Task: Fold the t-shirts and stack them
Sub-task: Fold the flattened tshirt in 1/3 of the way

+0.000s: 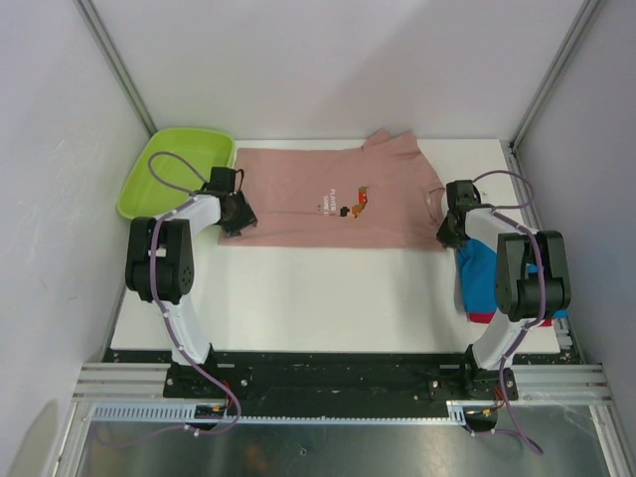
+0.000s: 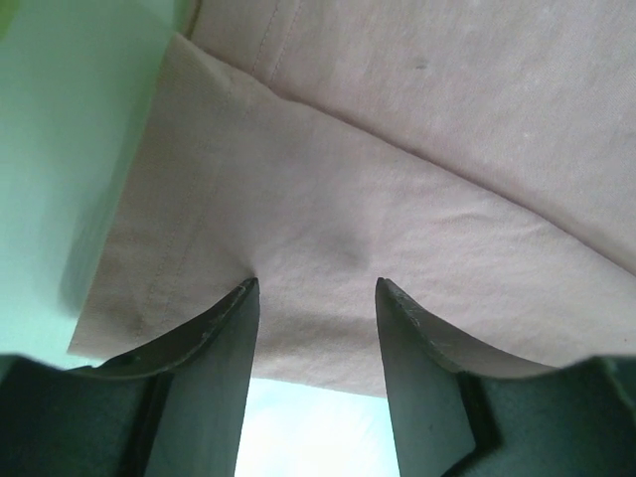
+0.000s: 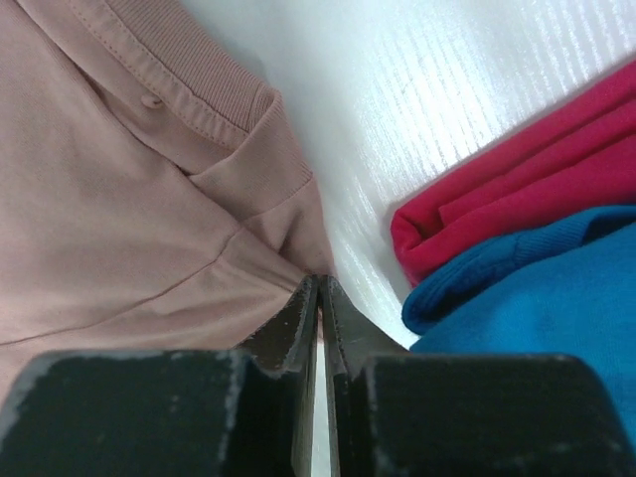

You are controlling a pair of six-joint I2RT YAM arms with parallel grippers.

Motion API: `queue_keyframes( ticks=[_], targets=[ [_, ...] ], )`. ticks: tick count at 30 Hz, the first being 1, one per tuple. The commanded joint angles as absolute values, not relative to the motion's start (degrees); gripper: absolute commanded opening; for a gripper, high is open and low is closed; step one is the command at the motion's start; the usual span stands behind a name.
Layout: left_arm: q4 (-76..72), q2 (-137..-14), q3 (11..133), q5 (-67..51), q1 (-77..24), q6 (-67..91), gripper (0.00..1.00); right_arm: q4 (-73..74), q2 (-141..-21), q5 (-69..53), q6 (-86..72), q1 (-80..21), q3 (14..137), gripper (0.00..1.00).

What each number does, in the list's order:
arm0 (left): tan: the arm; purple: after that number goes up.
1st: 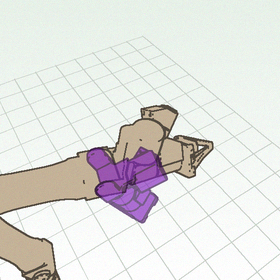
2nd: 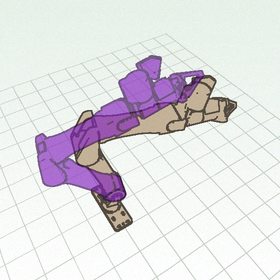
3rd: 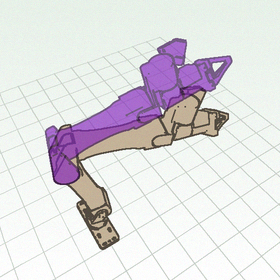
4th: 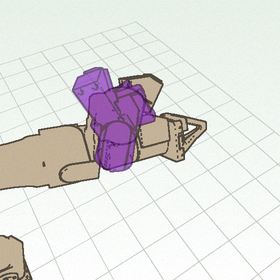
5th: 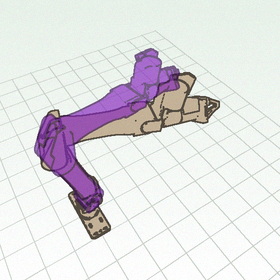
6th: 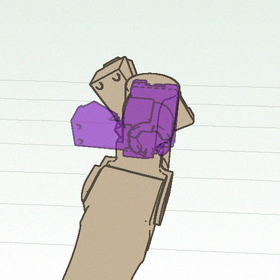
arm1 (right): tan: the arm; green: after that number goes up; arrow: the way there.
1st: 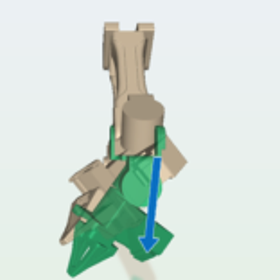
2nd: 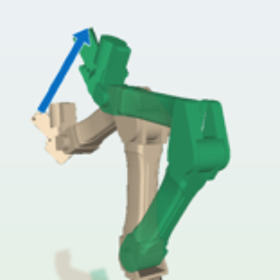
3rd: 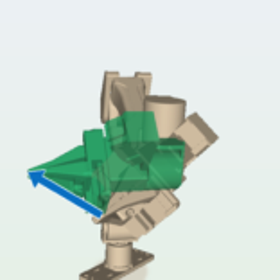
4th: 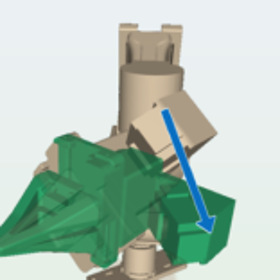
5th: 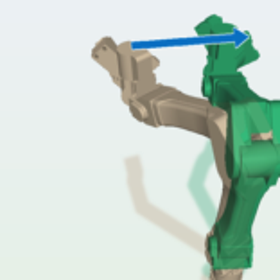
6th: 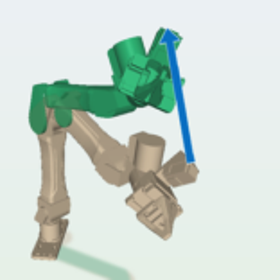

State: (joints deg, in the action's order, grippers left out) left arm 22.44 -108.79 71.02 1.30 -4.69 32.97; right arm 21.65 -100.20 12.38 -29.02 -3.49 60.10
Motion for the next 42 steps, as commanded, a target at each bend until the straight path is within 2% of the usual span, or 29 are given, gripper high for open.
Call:
queue_keyframes(
  ticks=[1,5,12,20,30,42],
  targets=[
    [23.6,-102.1,69.1,3.3,-3.9,32.6,0.56,25.0,-98.4,13.4,-28.6,-2.9,63.6,0.13],
    [23.8,-97.0,64.3,6.0,-2.6,36.0,0.55,26.7,-94.8,13.0,-29.3,-3.1,64.0,0.26],
    [23.9,-91.8,58.5,12.3,-1.0,41.4,0.53,28.9,-93.0,11.1,-31.1,-3.6,63.6,0.33],
    [23.9,-92.3,56.8,17.0,-0.7,47.0,0.51,26.9,-93.6,7.5,-32.6,-4.1,61.1,0.33],
    [22.1,-95.1,56.8,16.6,-0.2,50.8,0.47,25.5,-93.4,5.4,-33.0,-3.7,58.3,0.33],
    [19.6,-95.2,56.3,16.2,-0.2,51.1,0.47,25.3,-91.5,4.7,-32.7,-3.1,57.2,0.33]
  ],
)
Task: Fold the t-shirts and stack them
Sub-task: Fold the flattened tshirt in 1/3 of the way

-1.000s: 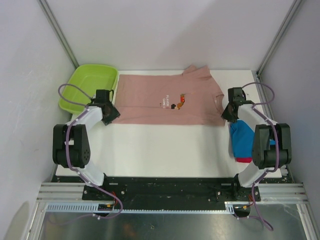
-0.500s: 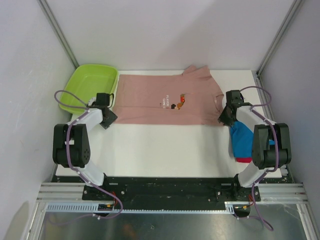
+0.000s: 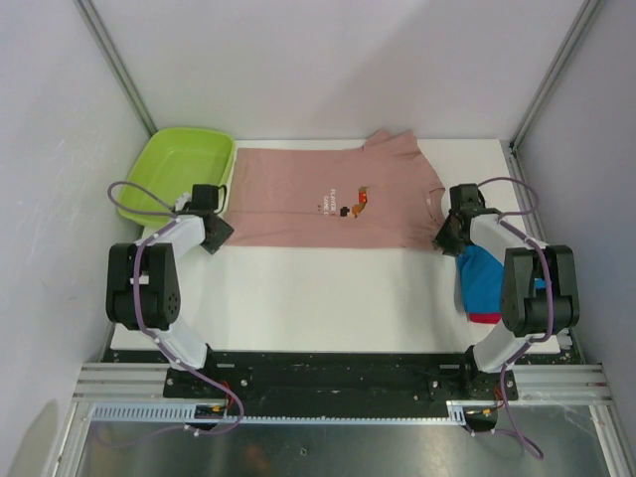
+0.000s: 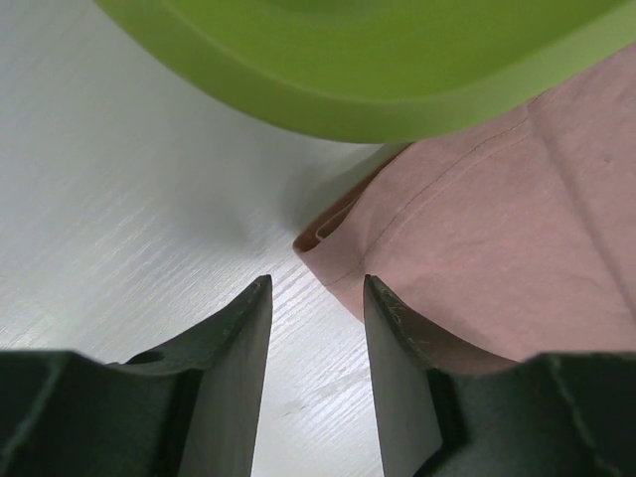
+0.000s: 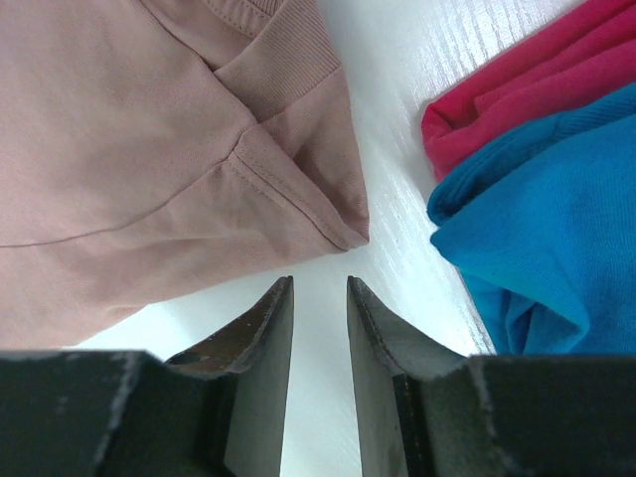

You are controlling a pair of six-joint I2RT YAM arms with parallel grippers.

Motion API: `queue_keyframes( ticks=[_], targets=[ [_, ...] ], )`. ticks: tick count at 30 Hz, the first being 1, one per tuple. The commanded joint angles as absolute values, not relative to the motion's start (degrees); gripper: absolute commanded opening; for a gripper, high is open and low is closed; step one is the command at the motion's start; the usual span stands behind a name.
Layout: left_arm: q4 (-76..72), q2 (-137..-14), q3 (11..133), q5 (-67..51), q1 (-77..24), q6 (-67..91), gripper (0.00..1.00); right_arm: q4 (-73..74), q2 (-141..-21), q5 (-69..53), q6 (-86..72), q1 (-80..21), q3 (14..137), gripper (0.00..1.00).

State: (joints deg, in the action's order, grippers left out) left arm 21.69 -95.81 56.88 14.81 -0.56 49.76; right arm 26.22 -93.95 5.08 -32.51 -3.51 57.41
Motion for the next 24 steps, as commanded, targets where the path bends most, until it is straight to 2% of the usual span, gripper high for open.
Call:
queue_keyframes(
  ticks=[1,13,18,24],
  targets=[
    [19.5,-95.5,56.4,16.3,-0.2,51.1,0.47,25.3,-91.4,4.6,-32.7,-3.1,57.2,0.32],
    [19.4,-100.1,57.4,17.4,-0.2,51.1,0.39,25.7,-90.7,4.8,-32.3,-2.8,56.5,0.33],
    [19.4,-100.5,57.3,17.9,-0.2,50.6,0.34,24.4,-91.0,4.4,-32.4,-2.3,55.6,0.38],
    [19.3,-100.8,57.7,18.0,-0.2,50.1,0.30,22.3,-92.7,4.0,-33.0,-1.8,54.7,0.39]
  ],
)
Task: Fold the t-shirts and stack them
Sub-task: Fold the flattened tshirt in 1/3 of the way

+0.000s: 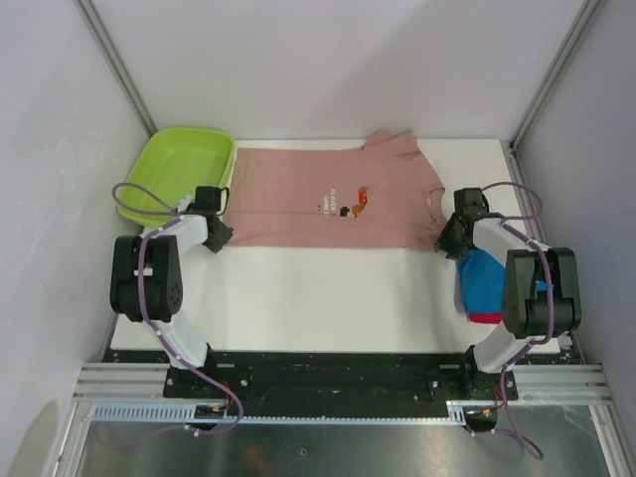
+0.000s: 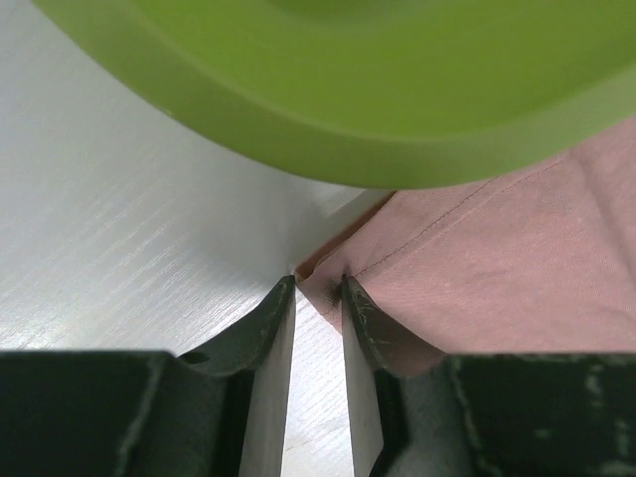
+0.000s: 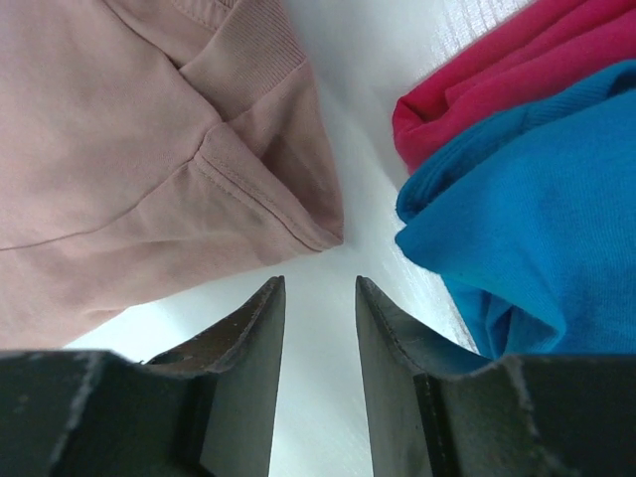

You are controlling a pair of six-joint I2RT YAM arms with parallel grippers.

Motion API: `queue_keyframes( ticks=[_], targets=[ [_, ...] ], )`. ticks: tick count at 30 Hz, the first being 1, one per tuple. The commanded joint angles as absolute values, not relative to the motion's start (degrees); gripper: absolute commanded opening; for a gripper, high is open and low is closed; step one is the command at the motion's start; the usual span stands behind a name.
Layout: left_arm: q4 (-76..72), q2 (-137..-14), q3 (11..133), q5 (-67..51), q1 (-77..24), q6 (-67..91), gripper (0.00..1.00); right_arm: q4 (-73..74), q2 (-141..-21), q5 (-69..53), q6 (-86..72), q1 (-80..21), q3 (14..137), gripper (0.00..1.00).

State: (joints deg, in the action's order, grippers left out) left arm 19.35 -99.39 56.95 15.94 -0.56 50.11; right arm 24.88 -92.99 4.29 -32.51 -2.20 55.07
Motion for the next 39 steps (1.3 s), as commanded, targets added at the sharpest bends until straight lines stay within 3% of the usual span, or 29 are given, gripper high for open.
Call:
queue_keyframes(
  ticks=[1,23,25,32,35,39],
  targets=[
    [19.3,-100.8,57.7,18.1,-0.2,50.0,0.29,22.0,-92.9,4.3,-33.1,-1.8,54.6,0.39],
    [19.4,-101.6,58.4,18.7,-0.2,48.2,0.28,16.8,-97.6,8.6,-33.9,-2.9,53.6,0.41],
    [19.4,-101.7,58.5,18.8,-0.2,48.1,0.28,16.8,-97.7,9.4,-33.8,-3.1,53.6,0.37],
    [19.4,-101.6,58.8,18.8,-0.2,47.7,0.26,18.5,-97.3,11.9,-32.6,-3.3,55.5,0.08],
    [19.4,-101.8,59.2,18.7,-0.2,47.5,0.22,20.1,-96.7,12.5,-32.0,-3.4,56.9,0.02],
    [19.4,-101.6,59.3,18.9,-0.2,47.1,0.12,22.1,-96.0,13.2,-31.6,-3.4,58.3,0.00]
  ],
)
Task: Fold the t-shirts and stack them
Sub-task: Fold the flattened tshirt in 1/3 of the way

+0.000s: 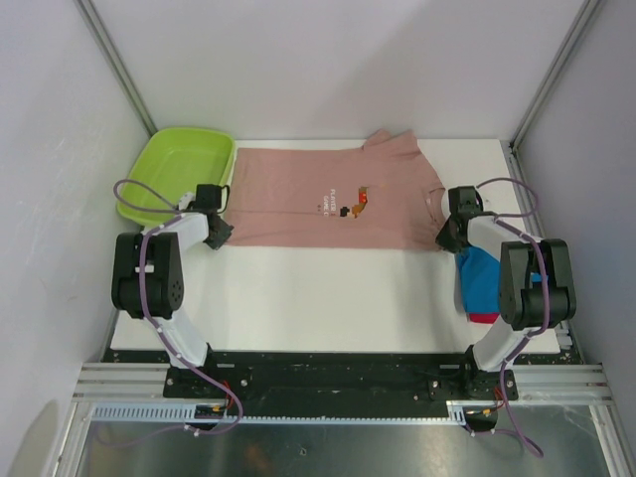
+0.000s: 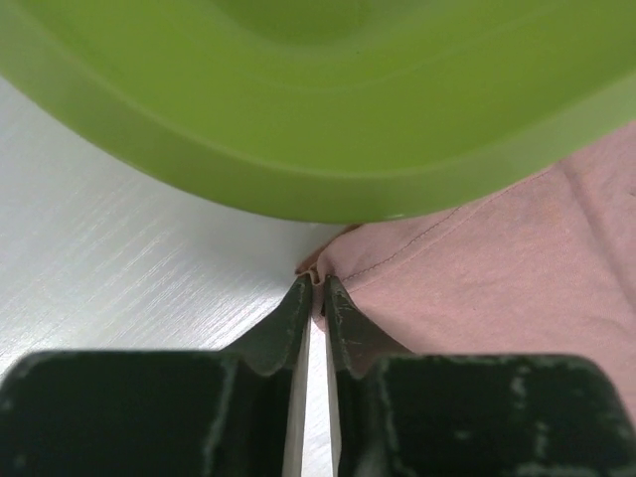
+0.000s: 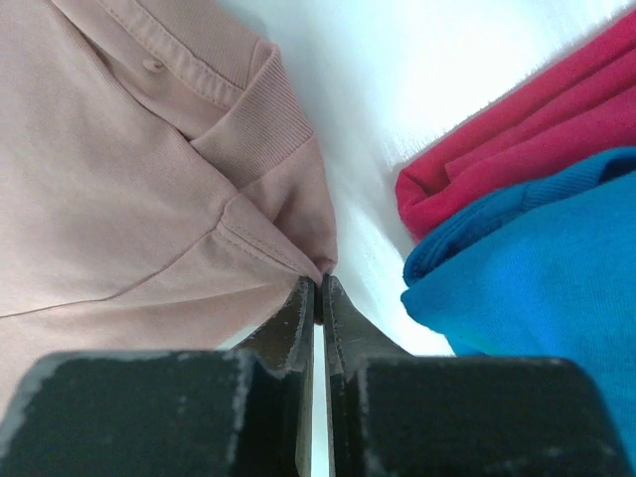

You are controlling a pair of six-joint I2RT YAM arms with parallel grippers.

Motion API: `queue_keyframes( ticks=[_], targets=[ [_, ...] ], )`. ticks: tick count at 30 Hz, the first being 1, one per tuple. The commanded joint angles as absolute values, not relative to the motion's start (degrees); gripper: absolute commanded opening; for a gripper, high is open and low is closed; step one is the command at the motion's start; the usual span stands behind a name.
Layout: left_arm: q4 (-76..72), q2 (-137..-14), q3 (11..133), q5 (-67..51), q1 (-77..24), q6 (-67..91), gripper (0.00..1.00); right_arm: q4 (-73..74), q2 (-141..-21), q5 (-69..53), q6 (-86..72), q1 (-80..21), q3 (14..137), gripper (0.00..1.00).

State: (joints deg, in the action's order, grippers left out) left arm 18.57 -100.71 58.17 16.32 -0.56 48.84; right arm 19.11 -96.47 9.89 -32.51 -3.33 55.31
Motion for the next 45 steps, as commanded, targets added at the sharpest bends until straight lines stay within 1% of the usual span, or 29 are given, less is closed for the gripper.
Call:
queue_keyframes(
  ticks=[1,3,6,18,24,37,45],
  targets=[
    [19.4,-101.3,59.2,19.0,-0.2,46.9,0.09,22.6,-95.9,13.3,-31.5,-3.3,58.5,0.00],
    [19.4,-100.5,59.1,19.2,-0.2,46.6,0.03,23.8,-95.5,13.3,-31.6,-3.3,58.6,0.00],
    [19.6,-98.8,58.3,19.8,-0.2,46.1,0.00,25.6,-95.1,12.1,-32.0,-3.2,58.7,0.00],
    [23.6,-91.1,53.0,22.1,-0.2,45.9,0.00,33.8,-91.4,7.3,-34.5,-1.3,57.1,0.00],
    [25.7,-86.2,48.5,22.6,-0.2,47.0,0.00,38.1,-85.2,4.7,-36.6,-0.5,54.0,0.00],
    [30.3,-72.5,36.8,24.8,-0.2,47.8,0.00,46.2,-69.1,2.0,-41.4,1.7,41.7,0.00],
    [34.2,-67.0,33.3,25.4,1.6,50.0,0.00,51.3,-62.6,1.5,-44.1,1.8,37.7,0.00]
  ],
)
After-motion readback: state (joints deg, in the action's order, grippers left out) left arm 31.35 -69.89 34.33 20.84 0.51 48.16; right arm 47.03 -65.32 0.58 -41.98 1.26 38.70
